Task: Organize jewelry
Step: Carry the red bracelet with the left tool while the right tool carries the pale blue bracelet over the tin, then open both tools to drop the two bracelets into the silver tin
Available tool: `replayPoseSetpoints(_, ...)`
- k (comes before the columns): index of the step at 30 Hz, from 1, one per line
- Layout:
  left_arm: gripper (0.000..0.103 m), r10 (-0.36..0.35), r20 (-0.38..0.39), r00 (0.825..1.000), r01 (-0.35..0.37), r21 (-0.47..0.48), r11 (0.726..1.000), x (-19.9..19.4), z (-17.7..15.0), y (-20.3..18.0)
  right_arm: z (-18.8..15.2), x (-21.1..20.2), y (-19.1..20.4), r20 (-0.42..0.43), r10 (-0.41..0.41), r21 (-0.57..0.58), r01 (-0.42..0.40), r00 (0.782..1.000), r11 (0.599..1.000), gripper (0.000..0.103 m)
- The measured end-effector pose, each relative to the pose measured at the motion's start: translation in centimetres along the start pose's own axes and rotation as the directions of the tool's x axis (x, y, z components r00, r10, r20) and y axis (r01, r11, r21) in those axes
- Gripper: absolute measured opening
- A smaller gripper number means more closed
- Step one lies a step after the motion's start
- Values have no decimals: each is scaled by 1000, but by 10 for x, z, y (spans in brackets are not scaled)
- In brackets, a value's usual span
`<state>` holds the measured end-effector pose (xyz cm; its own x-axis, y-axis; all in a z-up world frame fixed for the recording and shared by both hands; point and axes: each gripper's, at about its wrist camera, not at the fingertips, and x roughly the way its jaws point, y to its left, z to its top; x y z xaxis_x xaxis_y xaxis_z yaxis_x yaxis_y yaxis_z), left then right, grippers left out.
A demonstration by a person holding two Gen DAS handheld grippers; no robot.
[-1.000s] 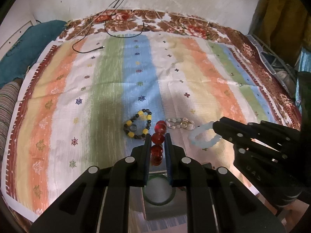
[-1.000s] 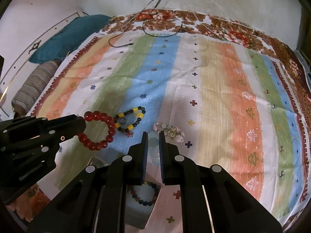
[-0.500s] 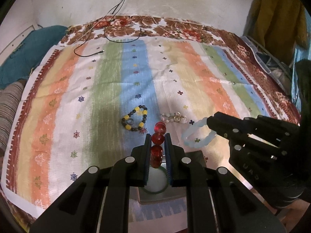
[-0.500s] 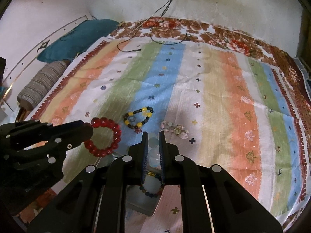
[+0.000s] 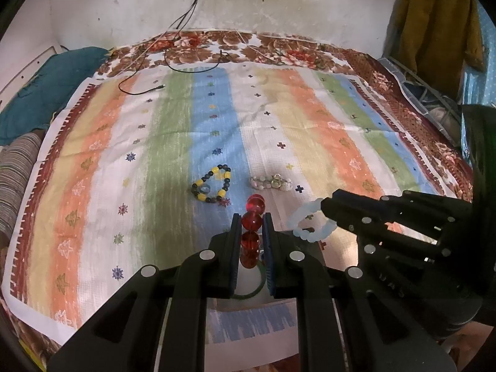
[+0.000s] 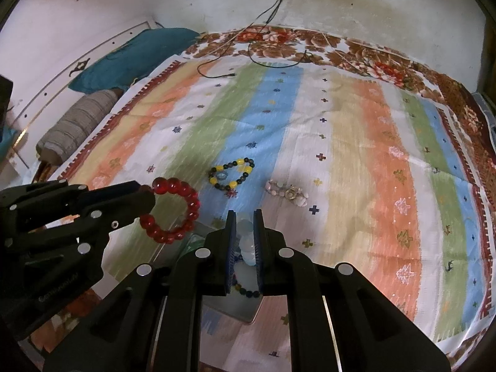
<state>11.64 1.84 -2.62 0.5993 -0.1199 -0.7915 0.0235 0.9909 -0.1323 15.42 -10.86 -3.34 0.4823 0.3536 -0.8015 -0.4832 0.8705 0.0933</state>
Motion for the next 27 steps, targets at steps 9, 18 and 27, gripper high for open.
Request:
replayPoseSetpoints(9,13,-14,10,1000,14,-4,1000,-7,-6,-2,-6,-1,-6,-10,15,31,-15,1000,999,12)
replayPoseSetpoints(18,28,-3,-4,1000,3,-60,998,-6,-6,4,-8,-3,-13,-12,0,61,0,1000,998,41)
replayPoseSetpoints(27,54,44,8,999,-43,-110,993,-7,-1,21,-5,1,-28,-26,-27,94,29,999,995,49)
